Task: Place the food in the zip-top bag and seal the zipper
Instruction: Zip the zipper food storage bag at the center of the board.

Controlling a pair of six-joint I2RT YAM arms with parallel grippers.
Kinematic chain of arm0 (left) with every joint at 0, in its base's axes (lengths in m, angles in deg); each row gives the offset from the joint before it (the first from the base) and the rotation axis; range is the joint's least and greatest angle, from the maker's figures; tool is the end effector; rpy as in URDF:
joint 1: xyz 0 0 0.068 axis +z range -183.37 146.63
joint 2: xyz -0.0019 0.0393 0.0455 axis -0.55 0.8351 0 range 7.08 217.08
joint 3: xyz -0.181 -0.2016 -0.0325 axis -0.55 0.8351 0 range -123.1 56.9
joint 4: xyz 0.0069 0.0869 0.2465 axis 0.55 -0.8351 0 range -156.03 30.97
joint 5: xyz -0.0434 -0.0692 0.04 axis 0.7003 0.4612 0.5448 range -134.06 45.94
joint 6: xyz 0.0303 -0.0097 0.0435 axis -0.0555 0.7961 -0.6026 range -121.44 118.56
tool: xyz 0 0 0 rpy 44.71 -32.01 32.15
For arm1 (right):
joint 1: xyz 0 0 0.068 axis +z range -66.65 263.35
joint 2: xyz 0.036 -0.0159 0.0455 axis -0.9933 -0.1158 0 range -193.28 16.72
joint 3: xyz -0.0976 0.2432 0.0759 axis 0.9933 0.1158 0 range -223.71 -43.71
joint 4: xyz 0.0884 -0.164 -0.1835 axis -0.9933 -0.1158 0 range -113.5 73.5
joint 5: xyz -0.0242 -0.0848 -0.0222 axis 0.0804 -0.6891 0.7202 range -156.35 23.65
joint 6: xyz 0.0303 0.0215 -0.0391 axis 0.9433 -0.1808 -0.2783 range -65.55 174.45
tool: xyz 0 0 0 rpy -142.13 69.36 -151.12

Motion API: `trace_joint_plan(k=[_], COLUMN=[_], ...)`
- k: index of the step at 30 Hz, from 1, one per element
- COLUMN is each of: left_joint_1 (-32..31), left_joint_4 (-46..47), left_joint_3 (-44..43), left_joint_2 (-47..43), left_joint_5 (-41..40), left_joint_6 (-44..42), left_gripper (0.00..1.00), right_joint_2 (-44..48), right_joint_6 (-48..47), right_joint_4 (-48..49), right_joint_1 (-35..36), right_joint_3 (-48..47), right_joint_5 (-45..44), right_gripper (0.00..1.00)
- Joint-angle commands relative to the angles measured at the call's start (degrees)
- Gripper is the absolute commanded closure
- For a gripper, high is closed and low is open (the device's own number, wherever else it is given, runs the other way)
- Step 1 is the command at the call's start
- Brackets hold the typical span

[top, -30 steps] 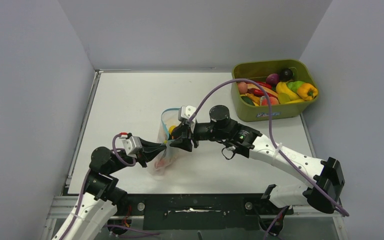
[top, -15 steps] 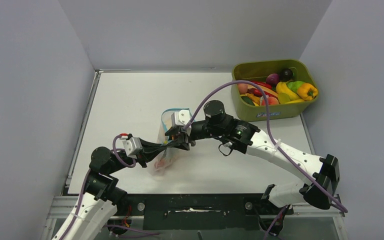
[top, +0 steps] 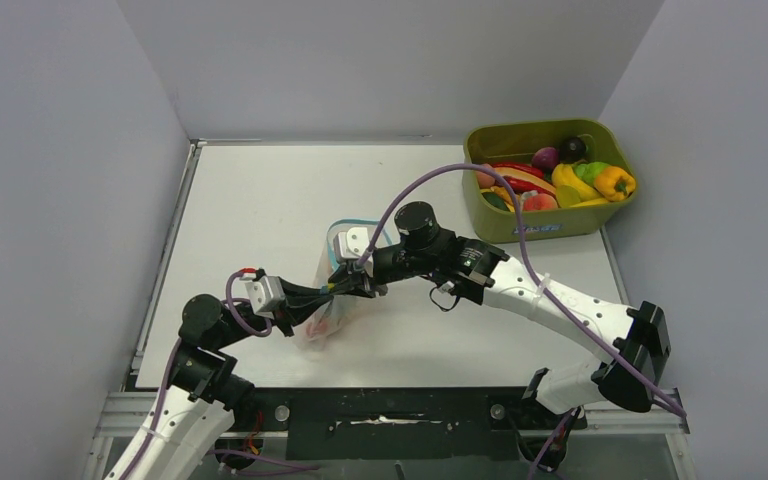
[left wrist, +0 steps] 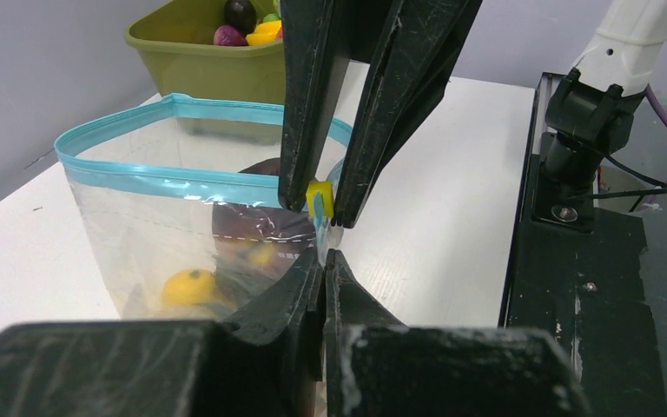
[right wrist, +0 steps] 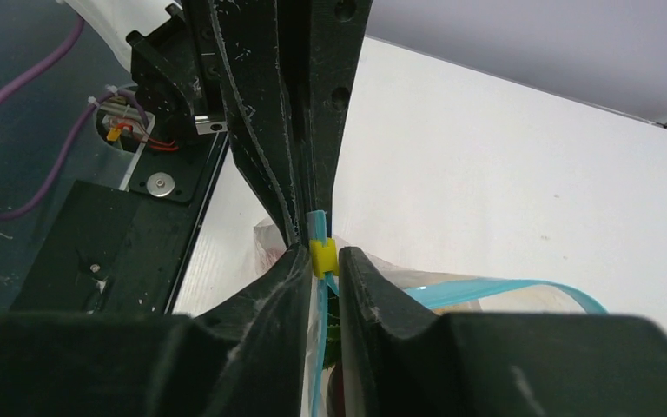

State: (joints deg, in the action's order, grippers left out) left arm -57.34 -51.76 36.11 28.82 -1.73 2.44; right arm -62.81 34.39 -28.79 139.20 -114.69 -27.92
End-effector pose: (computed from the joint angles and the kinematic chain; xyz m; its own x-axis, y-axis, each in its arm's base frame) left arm 0.1003 -0.0709 0.2784 0.0388 -0.0720 -0.9967 0.9166 0.3997 0.0068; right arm 0.1604 0.2760 0.3597 0.1466 -0.2624 -0.9537 -0.9838 -0.1396 -0.1128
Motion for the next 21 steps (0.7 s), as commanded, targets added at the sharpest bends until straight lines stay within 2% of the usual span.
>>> trace_joint_plan(k=[1, 8, 11, 21], left_joint_1=[-0.2, -0.2, -0.2, -0.2], left_joint_4=[3.0, 3.2, 4.1, 18.9], left_joint_3=[-0.9, -1.9, -2.4, -3.1], left_joint_2=[-0.5, -1.2, -1.6, 0.4], left_joint_5=[1.9, 3.4, 3.5, 5.1], left_joint_6=[-0.6, -0.6, -0.3, 7.3], left_gripper=[1.00, 1.00, 1.00, 1.00], right_joint_2=[0.2, 0.8, 1.9, 6.1], right_joint_6=[-1.0, -2.4, -3.6, -4.6], right_joint_4=[0.7, -1.6, -4.3, -9.4], right_joint_1=[0.4, 0.1, -0.8, -2.9], right_joint_3=[-2.7, -3.6, -4.7, -5.4], right_joint_5=[1.2, -1.5, -3.6, -6.8], right_gripper=[0.85, 0.99, 1.00, 1.00])
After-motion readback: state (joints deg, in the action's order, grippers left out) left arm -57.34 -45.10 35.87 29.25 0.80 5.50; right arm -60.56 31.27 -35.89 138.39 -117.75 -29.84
